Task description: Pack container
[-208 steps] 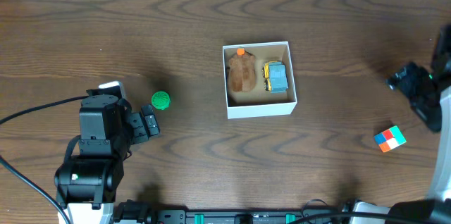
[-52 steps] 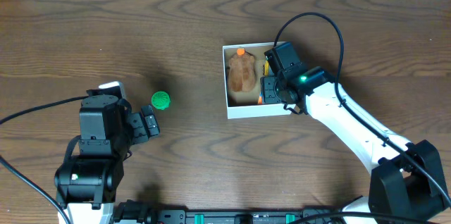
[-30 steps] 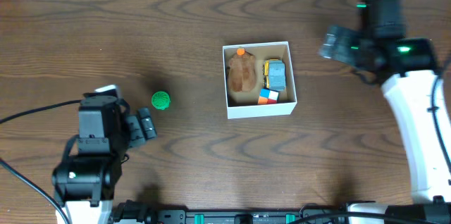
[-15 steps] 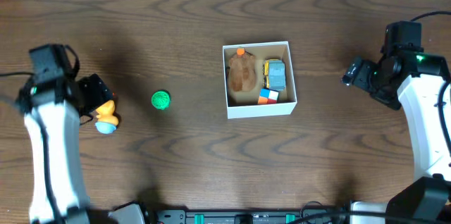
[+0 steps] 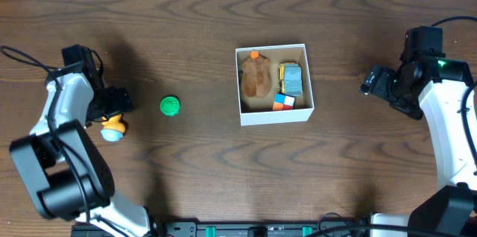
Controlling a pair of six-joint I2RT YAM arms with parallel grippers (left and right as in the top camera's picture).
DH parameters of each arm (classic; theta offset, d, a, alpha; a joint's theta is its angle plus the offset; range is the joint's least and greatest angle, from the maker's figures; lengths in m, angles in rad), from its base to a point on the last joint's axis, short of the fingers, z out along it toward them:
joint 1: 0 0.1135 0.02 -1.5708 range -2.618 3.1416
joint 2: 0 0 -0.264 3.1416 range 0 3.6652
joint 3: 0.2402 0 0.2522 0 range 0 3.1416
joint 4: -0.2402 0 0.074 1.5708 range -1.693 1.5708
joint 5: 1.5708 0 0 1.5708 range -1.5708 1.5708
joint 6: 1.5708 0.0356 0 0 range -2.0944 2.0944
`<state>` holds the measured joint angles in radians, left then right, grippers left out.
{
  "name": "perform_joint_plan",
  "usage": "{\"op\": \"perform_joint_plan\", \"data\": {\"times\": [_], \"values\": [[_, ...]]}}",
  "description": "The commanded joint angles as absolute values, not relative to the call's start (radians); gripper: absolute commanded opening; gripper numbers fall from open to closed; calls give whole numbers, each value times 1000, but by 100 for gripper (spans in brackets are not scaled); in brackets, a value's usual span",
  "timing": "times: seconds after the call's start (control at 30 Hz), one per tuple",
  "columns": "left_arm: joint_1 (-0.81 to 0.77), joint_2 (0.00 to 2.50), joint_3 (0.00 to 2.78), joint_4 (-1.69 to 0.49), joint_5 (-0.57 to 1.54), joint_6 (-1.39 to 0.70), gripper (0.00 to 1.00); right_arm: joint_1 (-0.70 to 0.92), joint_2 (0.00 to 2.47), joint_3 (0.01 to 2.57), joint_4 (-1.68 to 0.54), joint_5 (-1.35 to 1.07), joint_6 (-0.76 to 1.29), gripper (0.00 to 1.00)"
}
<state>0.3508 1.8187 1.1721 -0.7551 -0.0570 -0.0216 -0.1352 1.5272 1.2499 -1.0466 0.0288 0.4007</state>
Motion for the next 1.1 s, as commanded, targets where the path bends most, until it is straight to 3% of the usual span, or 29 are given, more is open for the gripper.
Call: {"op": "perform_joint_plan", "data": {"times": [0.0,0.13,0.47,0.83,1.07], "values": [[354,1884,1173,-753,-25,3,98,-136,1528,1246,-1048,26,387,99],[354,1931,1173,-754,28,2,96,-136,1528,1246,-1048,26,387,99],[354,1939,1173,-784,42,3,44,-136,1528,1246,-1047,41,387,99],[345,1830,1209,-801,43,-24,8,-136,1528,1246,-1047,45,384,99],[206,1553,1246,-813,76,5,6,-136,1528,1246,-1039,45,385,99]]}}
